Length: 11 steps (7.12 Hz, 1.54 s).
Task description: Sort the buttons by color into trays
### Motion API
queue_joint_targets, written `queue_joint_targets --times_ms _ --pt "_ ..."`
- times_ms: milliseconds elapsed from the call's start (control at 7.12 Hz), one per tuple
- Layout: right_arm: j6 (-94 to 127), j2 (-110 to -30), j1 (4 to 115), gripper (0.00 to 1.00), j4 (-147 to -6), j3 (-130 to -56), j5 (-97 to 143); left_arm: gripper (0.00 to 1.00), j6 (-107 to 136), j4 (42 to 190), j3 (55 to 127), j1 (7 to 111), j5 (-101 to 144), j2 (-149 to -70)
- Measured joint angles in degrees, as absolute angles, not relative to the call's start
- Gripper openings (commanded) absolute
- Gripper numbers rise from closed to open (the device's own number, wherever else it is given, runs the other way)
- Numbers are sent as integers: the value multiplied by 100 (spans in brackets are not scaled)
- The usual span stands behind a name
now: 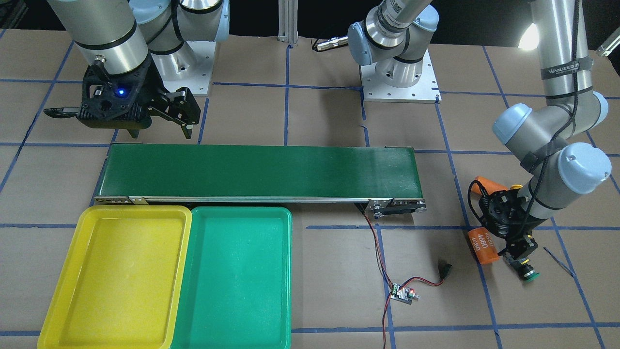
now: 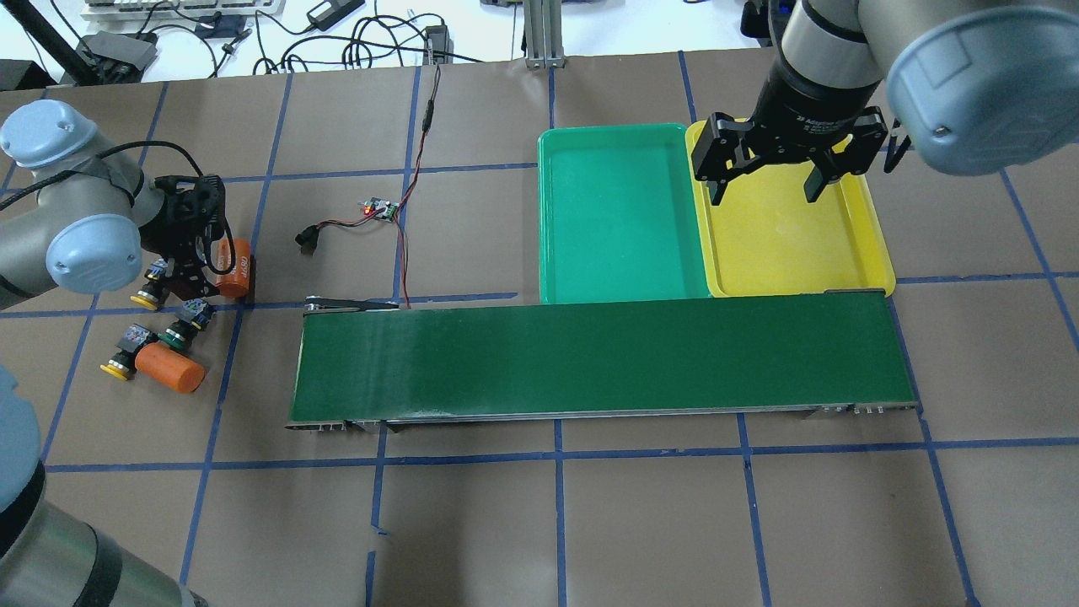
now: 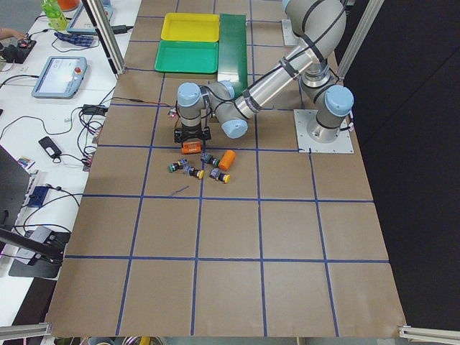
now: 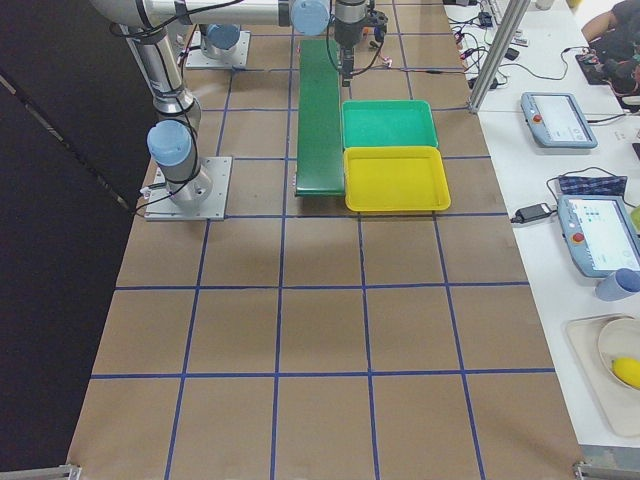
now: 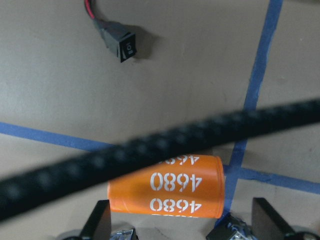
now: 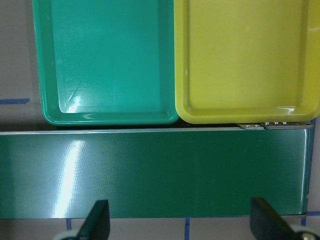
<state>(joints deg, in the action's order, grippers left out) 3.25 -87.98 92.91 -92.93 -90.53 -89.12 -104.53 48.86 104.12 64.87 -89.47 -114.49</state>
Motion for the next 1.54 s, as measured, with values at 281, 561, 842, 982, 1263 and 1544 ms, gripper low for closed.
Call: queue_joint_targets --times_ms 281,561,842,982,1263,1544 --pt "325 -8799 9290 100 -9298 -9053 -8912 100 -10435 4885 10397 6386 -8729 -11484" --pt "325 -8800 9291 100 -9295 -9053 -8912 100 -10427 4896 10414 6290 -8557 -11514" --pt "325 -8803 9294 100 -9294 -9053 -8912 100 -10426 4900 10425 6263 -8450 -11566" --pt "325 -8805 9296 100 -9296 -9053 -8912 100 -10425 4901 10419 6253 -8307 -11596" --pt "325 -8806 9297 100 -9297 -9058 -8912 100 -10405 4883 10327 6236 -8180 -11741" --pt "323 -8806 9295 100 -9291 -9059 -8912 100 -10361 4879 10270 6232 -8159 -11809"
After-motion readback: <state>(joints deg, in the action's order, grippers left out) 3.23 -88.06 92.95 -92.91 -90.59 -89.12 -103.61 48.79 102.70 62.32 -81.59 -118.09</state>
